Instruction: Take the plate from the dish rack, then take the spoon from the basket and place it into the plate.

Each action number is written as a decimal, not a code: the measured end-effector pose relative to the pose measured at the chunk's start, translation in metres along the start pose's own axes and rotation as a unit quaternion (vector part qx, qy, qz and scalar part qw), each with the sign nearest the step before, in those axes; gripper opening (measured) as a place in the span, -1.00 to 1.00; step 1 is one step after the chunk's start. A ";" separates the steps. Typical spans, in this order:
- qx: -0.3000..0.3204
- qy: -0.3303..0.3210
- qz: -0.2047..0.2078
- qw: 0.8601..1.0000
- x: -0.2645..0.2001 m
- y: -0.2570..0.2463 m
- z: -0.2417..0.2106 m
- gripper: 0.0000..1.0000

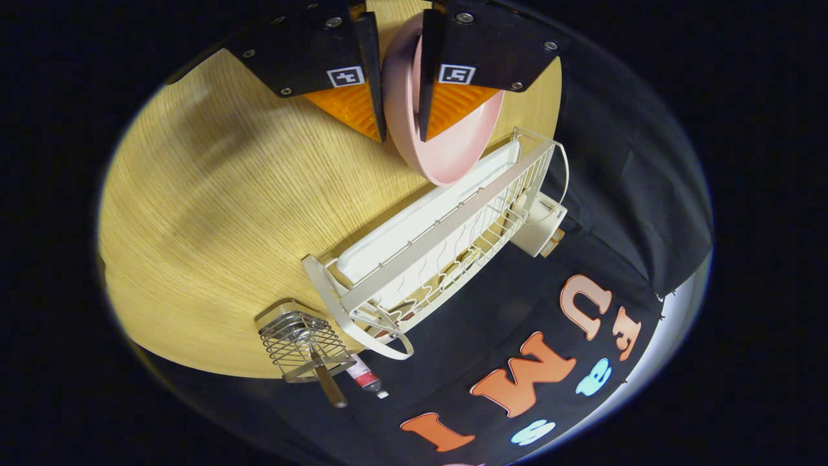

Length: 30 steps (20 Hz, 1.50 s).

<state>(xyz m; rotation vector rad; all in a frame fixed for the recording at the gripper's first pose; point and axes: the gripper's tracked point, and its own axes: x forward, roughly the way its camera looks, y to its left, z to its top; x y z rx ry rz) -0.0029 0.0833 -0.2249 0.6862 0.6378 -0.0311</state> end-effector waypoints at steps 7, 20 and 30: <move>-0.059 -0.040 0.014 0.997 -0.009 0.004 0.030 0.08; -0.177 -0.206 -0.114 0.956 -0.051 -0.051 0.147 0.97; -0.236 -0.301 -0.150 0.912 -0.057 -0.049 0.223 0.97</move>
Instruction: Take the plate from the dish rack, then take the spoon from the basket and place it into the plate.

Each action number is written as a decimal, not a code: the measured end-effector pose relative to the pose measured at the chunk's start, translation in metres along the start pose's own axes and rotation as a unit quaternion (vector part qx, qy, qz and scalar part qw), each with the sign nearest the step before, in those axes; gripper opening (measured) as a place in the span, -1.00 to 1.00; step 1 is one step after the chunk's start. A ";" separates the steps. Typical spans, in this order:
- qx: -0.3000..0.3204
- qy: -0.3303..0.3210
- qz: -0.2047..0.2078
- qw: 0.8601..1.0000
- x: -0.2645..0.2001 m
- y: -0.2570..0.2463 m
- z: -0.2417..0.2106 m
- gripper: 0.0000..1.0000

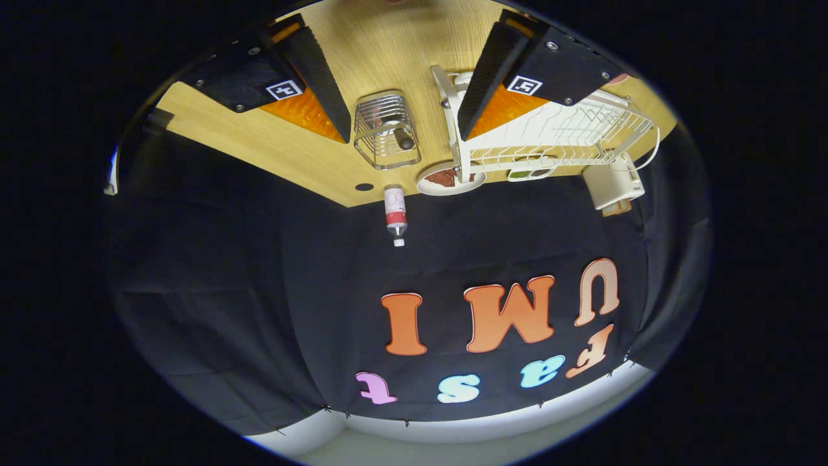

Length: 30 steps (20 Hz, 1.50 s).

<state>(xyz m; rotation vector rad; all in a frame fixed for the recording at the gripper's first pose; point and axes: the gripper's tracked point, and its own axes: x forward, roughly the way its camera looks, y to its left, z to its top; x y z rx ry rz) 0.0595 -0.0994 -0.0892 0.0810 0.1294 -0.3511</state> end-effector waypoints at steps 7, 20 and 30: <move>-0.021 -0.031 -0.015 0.999 0.040 -0.001 0.011 0.97; -0.034 0.015 -0.021 0.999 0.076 0.004 -0.023 -0.39; -0.013 0.006 -0.023 1.000 0.079 0.001 -0.016 -0.88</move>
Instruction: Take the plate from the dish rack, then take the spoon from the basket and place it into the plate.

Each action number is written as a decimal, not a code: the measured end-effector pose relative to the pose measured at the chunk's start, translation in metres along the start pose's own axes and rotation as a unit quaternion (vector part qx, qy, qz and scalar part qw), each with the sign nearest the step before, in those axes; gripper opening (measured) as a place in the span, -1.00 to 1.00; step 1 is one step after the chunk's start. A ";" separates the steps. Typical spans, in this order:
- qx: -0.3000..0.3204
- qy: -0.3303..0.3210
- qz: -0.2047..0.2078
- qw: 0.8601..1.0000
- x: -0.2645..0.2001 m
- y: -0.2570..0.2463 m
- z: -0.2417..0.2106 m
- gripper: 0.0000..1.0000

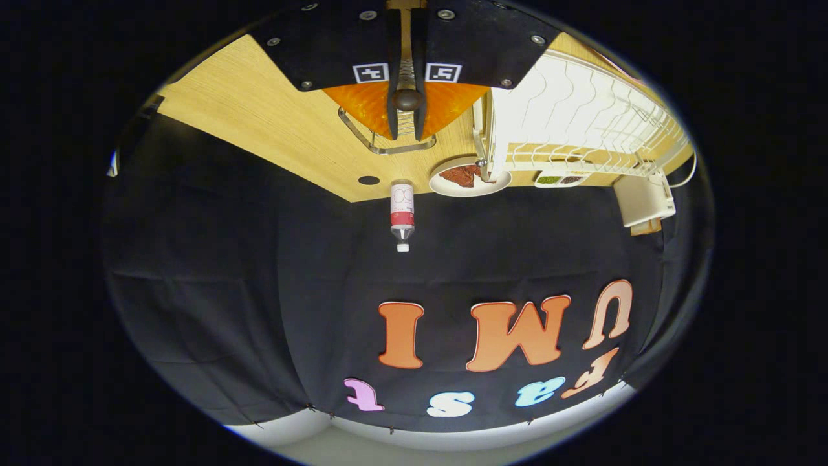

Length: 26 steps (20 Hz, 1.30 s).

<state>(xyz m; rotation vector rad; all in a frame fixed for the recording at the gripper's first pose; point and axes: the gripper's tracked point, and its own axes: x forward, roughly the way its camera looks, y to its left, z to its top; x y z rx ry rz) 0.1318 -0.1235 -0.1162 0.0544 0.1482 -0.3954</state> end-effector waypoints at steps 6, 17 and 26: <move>0.012 -0.029 -0.002 1.000 -0.012 -0.007 0.025 -0.88; 0.006 -0.073 0.011 0.997 -0.058 0.002 0.076 -0.88; -0.004 -0.091 0.048 0.995 -0.120 0.039 0.095 -0.89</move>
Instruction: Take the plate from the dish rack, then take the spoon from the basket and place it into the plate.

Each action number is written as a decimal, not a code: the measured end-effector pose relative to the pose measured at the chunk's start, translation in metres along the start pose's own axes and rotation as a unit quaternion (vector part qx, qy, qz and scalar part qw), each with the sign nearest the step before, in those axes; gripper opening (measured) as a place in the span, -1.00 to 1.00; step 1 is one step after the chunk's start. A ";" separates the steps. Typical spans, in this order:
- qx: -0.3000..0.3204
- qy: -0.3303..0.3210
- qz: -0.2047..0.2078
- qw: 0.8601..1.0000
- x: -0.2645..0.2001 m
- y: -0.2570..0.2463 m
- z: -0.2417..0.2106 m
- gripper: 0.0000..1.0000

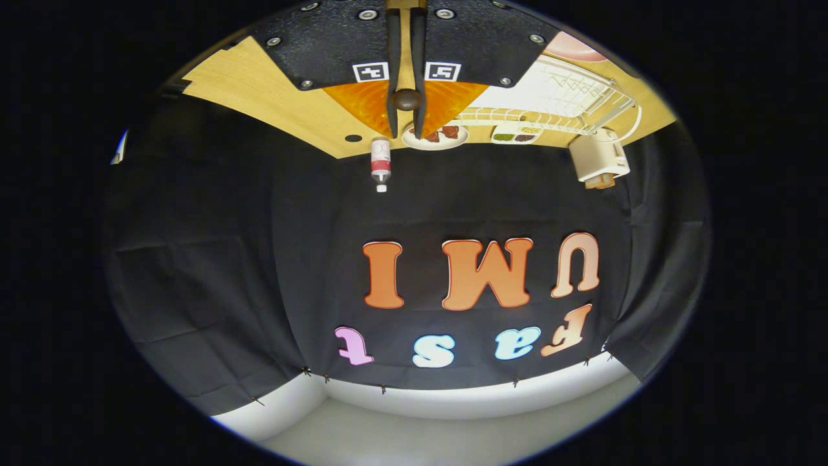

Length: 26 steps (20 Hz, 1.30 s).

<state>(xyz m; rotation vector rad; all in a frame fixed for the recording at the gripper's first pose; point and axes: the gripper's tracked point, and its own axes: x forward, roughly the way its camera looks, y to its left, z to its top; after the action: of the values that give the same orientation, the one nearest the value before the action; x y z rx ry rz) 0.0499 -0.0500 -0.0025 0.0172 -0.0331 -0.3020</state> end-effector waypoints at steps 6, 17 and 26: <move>0.009 0.011 0.040 0.999 -0.039 0.041 -0.007 -0.88; 0.015 0.056 0.131 0.990 -0.100 0.129 -0.064 -0.89; 0.027 0.079 0.168 0.982 -0.109 0.174 -0.104 -0.88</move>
<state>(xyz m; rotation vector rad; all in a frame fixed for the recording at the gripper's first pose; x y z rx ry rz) 0.0013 0.1502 -0.1056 0.0890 0.1137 0.0380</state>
